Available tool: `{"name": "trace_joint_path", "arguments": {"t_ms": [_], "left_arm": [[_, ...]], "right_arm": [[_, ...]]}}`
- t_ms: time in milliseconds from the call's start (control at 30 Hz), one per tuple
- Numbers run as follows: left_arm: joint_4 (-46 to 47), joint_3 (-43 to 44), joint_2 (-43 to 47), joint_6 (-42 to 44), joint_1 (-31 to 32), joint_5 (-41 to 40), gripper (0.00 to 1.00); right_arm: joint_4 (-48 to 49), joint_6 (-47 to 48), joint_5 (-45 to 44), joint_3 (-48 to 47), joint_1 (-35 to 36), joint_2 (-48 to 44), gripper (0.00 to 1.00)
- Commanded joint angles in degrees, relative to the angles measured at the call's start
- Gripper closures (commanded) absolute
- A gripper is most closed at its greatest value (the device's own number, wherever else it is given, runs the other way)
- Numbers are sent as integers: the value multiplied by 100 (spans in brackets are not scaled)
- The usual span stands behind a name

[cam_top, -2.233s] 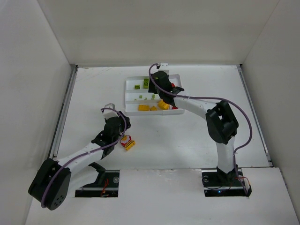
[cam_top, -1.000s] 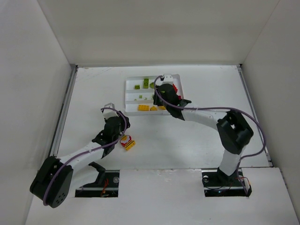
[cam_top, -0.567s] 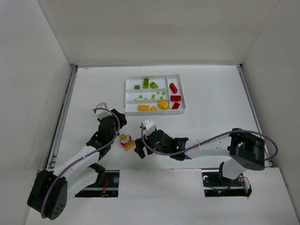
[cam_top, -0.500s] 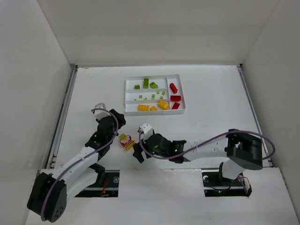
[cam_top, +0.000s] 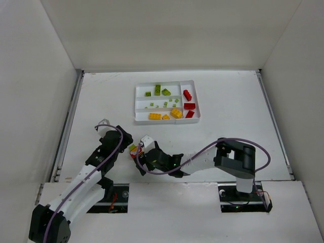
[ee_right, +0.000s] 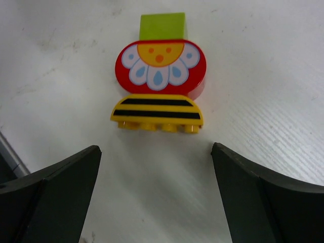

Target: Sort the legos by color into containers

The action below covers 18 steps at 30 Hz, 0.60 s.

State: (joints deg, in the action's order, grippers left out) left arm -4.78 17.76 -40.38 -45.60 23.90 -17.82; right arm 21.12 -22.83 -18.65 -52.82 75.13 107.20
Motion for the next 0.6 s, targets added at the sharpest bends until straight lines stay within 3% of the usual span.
{"name": "trace_joint_path", "arguments": {"t_ms": [0,200,400,567], "left_arm": [[-875,149,144,-712,-48,-10,39],[-946,105,4,-827,-66,-2,38],[-867,0,-14,-906,22,42,37],[-666,17,-49,-924,93,384,34]], "right_arm": [[304,7,-384,-281,84,239,6],[375,42,-622,-510,155,565,15],[489,15,-771,-362,164,461,43],[586,191,-798,60,120,-233,47]]}}
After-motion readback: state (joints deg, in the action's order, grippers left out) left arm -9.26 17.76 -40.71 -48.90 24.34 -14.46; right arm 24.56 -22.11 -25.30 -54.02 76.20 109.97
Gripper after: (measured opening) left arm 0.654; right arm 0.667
